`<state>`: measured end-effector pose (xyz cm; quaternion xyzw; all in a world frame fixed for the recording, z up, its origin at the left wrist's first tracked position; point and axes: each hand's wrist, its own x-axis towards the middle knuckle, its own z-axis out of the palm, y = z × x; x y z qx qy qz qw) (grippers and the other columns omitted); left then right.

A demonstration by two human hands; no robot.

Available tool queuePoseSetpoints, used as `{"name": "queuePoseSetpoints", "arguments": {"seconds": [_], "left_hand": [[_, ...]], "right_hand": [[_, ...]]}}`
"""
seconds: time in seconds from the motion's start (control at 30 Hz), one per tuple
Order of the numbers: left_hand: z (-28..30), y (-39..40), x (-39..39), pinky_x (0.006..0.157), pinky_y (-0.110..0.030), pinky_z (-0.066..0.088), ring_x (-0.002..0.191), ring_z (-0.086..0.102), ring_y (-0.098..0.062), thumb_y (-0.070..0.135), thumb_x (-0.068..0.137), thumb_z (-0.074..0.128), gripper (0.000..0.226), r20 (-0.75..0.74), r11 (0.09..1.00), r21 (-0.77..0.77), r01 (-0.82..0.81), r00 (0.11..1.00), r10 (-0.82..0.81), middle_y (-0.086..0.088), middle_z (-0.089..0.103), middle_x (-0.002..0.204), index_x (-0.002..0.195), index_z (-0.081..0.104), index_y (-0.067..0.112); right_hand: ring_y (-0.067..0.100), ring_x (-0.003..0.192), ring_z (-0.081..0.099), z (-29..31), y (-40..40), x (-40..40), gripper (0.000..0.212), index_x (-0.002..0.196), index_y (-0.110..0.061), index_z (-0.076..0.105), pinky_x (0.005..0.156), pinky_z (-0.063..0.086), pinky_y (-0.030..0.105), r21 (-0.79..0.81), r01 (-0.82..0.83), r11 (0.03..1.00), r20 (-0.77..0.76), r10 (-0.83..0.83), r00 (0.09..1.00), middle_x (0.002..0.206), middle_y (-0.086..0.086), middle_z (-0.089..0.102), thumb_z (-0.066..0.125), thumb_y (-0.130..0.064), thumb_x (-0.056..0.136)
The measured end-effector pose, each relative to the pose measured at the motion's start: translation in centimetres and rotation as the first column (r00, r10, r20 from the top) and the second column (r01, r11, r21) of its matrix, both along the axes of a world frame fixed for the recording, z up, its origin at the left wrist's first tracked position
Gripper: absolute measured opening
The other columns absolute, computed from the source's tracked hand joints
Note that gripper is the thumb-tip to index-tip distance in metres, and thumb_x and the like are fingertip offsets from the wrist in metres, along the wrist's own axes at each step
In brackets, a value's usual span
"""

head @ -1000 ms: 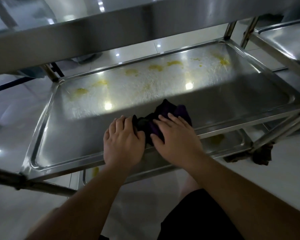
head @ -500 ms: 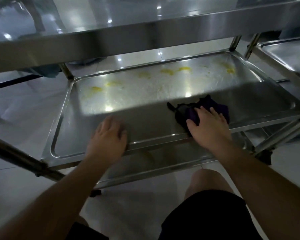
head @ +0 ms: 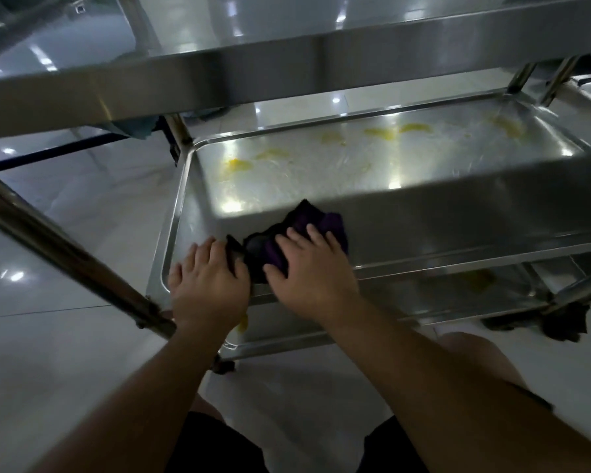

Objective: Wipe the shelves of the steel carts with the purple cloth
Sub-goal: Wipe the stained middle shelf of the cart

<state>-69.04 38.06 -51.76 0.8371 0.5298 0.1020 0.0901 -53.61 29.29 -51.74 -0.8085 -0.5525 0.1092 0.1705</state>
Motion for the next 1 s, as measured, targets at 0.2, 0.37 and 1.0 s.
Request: {"name": "queuePoseSetpoints", "arguments": {"seconds": [0.2,0.37,1.0], "left_hand": [[-0.6,0.2,-0.2,0.127,-0.052,0.021,0.154,0.033,-0.026,0.040,0.105,0.036,0.049,0.019,0.999,0.044,-0.014,1.000,0.013,-0.001,0.045,0.161,0.151,0.047,0.028],[-0.1,0.8,-0.4,0.128,-0.053,0.017,0.153,0.028,-0.028,0.047,0.095,0.032,0.054,0.012,0.998,-0.058,0.002,1.000,-0.001,-0.001,0.041,0.159,0.145,0.043,0.031],[20.3,-11.3,-11.8,0.101,-0.045,0.048,0.132,0.053,-0.028,0.045,0.101,0.049,0.059,-0.340,0.686,-0.725,-0.064,0.899,-0.276,-0.003,0.052,0.148,0.156,0.040,0.027]], "right_hand": [[0.023,0.149,0.038,-1.1,0.0,-1.1,0.072,0.150,-0.023,0.053,0.126,0.023,0.046,0.114,-0.135,0.984,0.087,0.126,0.988,0.156,0.000,0.053,0.034,-0.068,0.097],[0.024,0.131,0.056,-1.2,-2.7,0.2,0.060,0.134,-0.018,0.065,0.114,0.041,0.043,0.179,-0.232,0.956,0.144,0.208,0.968,0.136,0.002,0.067,0.056,-0.063,0.095],[0.021,0.080,0.063,18.7,-10.2,-2.8,0.026,0.105,-0.025,0.059,0.075,0.056,0.034,-0.791,-0.189,0.582,-0.123,0.151,0.981,0.093,-0.001,0.063,0.049,-0.049,0.100]]}}
